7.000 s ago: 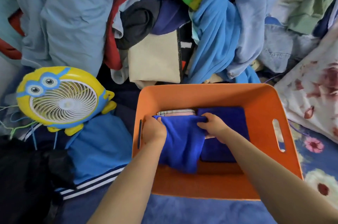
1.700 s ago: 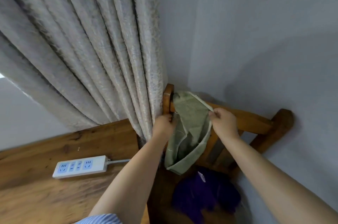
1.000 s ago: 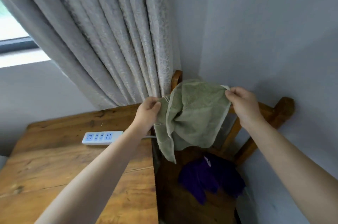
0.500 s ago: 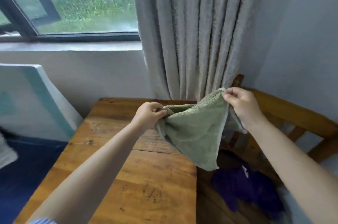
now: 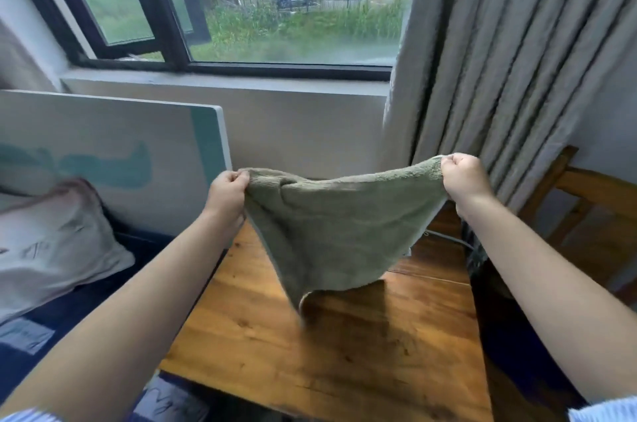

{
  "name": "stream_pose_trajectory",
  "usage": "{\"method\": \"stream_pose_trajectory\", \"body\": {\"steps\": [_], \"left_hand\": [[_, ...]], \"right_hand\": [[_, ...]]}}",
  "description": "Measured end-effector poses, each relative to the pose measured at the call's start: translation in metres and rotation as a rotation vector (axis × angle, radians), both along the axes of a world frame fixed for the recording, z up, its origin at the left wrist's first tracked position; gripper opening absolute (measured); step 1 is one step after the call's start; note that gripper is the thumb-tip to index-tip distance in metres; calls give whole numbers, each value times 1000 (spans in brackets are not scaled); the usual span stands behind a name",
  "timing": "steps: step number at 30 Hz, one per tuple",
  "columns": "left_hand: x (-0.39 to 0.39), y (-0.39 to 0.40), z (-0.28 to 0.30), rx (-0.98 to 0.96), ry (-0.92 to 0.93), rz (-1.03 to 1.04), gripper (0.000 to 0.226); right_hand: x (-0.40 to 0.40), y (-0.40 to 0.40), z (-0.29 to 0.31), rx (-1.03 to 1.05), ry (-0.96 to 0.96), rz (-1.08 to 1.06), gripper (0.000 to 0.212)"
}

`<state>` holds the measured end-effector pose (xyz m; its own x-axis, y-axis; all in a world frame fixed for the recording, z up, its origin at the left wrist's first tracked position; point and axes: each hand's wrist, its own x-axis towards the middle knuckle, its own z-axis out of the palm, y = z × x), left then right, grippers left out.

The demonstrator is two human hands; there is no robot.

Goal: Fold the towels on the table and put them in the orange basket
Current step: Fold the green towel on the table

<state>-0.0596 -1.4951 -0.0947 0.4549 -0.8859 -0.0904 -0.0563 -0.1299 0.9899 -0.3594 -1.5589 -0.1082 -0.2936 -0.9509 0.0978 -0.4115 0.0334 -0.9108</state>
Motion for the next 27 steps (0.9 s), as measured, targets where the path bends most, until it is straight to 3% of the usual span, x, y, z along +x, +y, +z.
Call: {"method": "stream_pose_trajectory", "body": {"steps": [3, 5, 10, 13, 16, 21, 27], "left_hand": [[36, 8, -3, 65, 85, 43, 19], [56, 11, -8, 117, 90, 60, 12], [77, -1, -22, 231, 112, 129, 30], [81, -21, -31, 281, 123, 180, 29], [80, -46, -28, 251, 114, 207, 11], [80, -107, 0, 83, 75, 182, 29], [96, -153, 25, -122, -36, 156, 28]], "right_hand": [[18, 0, 2, 118, 206, -15, 39], [34, -3, 3, 205, 348, -6, 26], [82, -13, -3, 305, 464, 38, 19], [103, -28, -5, 307, 386, 22, 22], [122, -53, -5, 328, 233, 32, 15], [145, -111, 17, 267, -33, 87, 27], [172, -145, 47, 51, -273, 168, 38]]}}
